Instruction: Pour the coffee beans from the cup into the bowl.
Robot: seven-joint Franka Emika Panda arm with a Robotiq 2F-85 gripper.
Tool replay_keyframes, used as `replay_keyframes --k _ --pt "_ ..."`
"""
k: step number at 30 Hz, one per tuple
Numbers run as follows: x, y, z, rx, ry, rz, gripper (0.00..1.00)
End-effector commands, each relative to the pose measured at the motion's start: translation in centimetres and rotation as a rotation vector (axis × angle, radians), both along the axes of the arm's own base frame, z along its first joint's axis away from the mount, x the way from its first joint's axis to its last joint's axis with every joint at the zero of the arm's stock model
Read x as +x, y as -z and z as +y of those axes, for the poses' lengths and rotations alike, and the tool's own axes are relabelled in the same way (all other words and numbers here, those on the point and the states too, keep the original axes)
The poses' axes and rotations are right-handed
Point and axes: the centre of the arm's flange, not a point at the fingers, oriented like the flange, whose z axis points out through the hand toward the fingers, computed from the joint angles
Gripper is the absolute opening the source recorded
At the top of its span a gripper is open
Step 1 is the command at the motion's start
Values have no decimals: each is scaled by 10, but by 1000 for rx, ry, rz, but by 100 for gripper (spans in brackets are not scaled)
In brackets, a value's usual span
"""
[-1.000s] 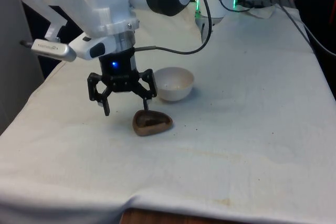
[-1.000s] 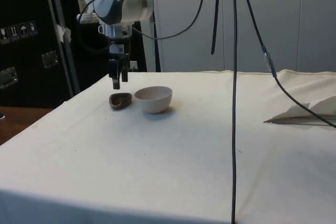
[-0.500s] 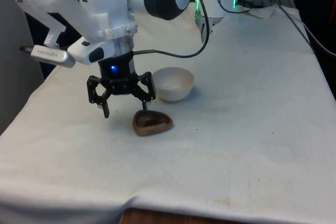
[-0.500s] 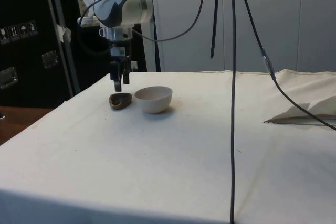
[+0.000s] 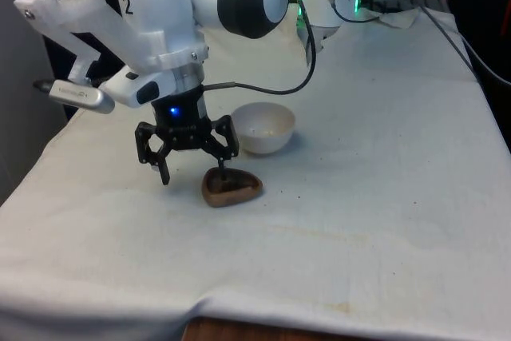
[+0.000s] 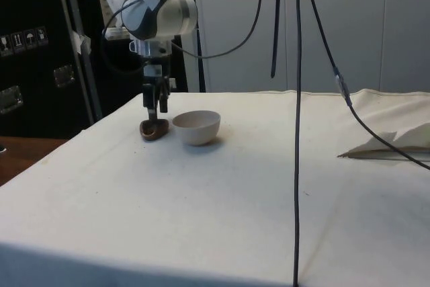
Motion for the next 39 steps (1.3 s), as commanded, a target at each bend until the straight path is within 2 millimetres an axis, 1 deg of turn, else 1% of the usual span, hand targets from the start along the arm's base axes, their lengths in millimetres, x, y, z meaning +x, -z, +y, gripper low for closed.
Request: replay_keyframes --k 1,6,18,19,21,23,24,25,28,29,31,32,33,34,35,36,39 --pt "0 2 -1 8 -1 -3 100" --pt "-1 6 -3 17 0 0 100" --pt "-1 7 -3 15 1 0 100" --pt "-1 7 -3 14 0 0 99" --pt "-1 7 -3 14 0 1 90" --pt "-1 7 -3 14 0 1 78" --pt "-1 7 -3 14 0 1 72" --pt "-1 7 -3 14 0 1 60" --pt "-2 7 -2 12 0 1 44" --pt "-1 7 -3 14 0 1 44" --pt "-1 7 -3 14 0 0 33" --pt "-1 7 -3 14 0 0 25" --pt "-1 7 -3 14 0 0 19" --pt "-1 7 -2 14 -1 0 8" --pt "-1 8 -2 14 -1 1 3" --pt "-1 7 -2 13 -1 0 0" --pt "-1 7 -2 14 0 1 0"
